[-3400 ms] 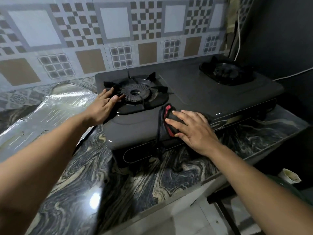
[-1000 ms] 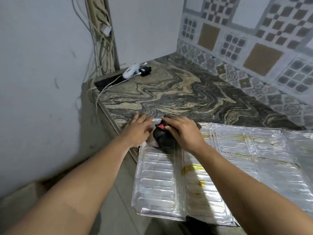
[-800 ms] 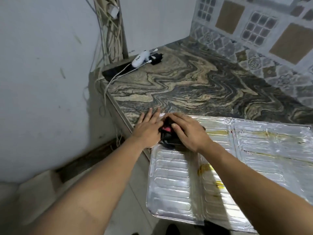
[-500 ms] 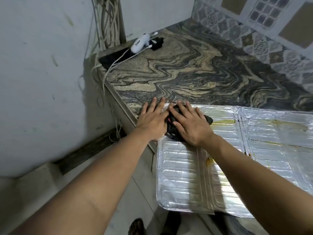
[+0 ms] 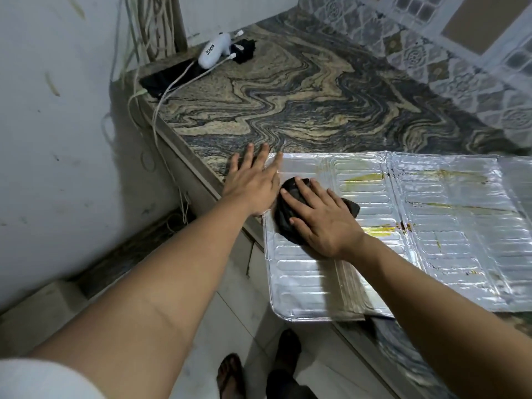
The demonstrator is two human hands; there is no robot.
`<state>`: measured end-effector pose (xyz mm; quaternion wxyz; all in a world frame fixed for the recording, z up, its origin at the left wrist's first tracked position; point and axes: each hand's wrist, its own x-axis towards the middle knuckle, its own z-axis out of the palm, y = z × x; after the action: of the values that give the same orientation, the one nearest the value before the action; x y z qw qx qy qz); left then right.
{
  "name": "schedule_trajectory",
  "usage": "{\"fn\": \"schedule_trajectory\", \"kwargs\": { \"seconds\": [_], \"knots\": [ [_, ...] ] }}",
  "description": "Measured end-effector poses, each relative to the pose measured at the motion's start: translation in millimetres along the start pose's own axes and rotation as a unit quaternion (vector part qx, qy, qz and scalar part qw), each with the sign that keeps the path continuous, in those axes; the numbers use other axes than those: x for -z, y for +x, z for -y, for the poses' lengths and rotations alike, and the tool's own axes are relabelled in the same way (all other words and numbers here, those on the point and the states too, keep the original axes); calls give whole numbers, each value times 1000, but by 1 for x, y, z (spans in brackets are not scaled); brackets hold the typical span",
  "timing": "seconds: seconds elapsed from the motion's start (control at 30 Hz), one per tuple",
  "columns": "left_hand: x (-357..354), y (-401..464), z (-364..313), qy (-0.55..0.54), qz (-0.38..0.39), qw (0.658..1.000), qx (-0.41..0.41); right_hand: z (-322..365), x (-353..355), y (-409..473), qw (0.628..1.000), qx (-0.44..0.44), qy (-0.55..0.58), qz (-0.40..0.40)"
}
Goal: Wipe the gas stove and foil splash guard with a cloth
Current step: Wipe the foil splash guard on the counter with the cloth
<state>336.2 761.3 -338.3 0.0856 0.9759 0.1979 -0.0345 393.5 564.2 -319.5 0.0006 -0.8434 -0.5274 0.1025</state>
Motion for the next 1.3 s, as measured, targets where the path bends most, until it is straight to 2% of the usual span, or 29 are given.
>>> {"fn": "schedule_trajectory", "kwargs": {
  "seconds": [0.27,0.63,0.77,0.87,1.0,1.17,1.3],
  "knots": [
    [2,-2,0,7,12,1000,2,13,-15,-65,1000,18,4,10],
    [12,-2,-6,9,46,999,4,8,-17,-118,999,-7,30,25],
    [21,-4,-32,87,-7,996,15,9,-18,-117,999,-10,32,25],
    [17,-8,-56,39,-57,998,-7,9,-18,-117,999,-8,40,23],
    [-6,-15,-74,-32,3,999,-22,3,-18,-117,999,14,38,32],
    [-18,-16,-71,-17,4,1000,-15,-16,-12,-113,995,70,37,56],
    [-18,-15,-71,-29,-13,999,-23,-37,-7,-94,996,72,16,57]
  ]
}}
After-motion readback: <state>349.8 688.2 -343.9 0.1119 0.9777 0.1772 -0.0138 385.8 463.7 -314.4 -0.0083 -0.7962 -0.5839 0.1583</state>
